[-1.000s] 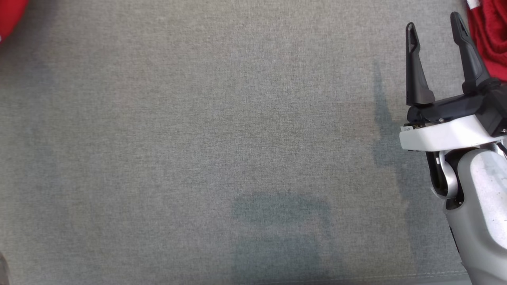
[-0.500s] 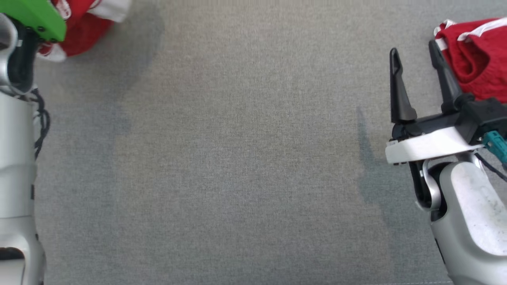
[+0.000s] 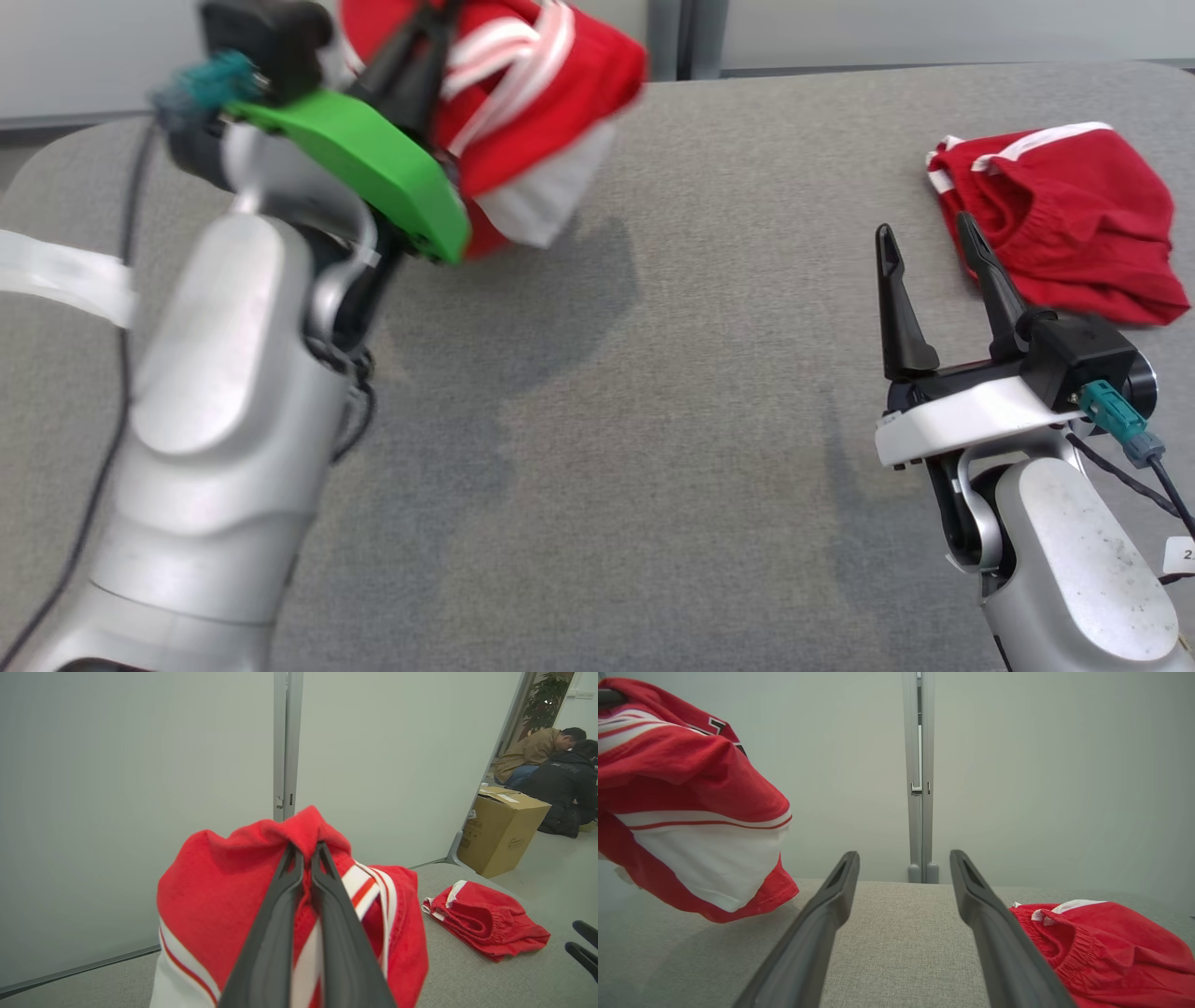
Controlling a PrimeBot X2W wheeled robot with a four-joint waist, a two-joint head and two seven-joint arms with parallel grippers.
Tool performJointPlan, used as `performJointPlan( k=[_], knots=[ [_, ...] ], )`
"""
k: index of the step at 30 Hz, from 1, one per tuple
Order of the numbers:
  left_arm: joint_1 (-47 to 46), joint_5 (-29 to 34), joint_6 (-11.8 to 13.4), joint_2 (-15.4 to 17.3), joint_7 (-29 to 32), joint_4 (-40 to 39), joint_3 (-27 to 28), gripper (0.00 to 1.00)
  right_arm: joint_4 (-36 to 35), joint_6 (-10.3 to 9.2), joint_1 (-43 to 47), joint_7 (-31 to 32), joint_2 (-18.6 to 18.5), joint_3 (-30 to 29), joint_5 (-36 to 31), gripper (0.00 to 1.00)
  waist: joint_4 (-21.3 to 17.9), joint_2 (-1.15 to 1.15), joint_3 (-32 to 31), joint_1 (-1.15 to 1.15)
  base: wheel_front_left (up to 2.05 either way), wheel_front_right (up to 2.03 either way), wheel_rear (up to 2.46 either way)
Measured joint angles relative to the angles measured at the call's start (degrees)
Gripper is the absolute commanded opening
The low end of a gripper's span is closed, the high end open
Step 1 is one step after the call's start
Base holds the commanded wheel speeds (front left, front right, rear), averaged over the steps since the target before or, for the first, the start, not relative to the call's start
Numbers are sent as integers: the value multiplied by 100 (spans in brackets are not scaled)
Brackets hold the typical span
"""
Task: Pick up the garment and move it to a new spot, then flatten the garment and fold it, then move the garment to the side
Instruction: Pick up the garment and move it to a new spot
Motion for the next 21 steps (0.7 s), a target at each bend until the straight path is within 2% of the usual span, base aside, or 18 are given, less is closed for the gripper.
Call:
performJointPlan(
  k=[5, 10, 15, 17, 21],
  knots=[
    [250, -162, -16, -68, -49, -464, -700, 0, -16, 0, 7, 0, 7, 3, 4, 100, -246, 0, -130, 0, 0, 0, 0],
    [468, -425, -19, -45, -66, -715, -957, 0, -80, -8, 117, -3, 7, -32, 5, 100, -472, 0, -176, 0, 0, 0, 0],
    [1035, -479, -25, -13, -75, -623, -1220, 0, -107, -49, 230, -5, 0, -100, 10, 100, -586, 0, -97, 0, 0, 0, 0],
    [1271, -467, -24, 64, -142, -471, -1260, 0, -132, -49, 227, -5, 2, -94, 10, 100, -610, 0, -51, 0, 0, 0, 0],
    [1527, -261, -24, 468, -243, -174, -1444, 0, -156, -51, 225, -7, -10, -127, 10, 100, -672, 0, 10, 0, 0, 0, 0]
  ],
)
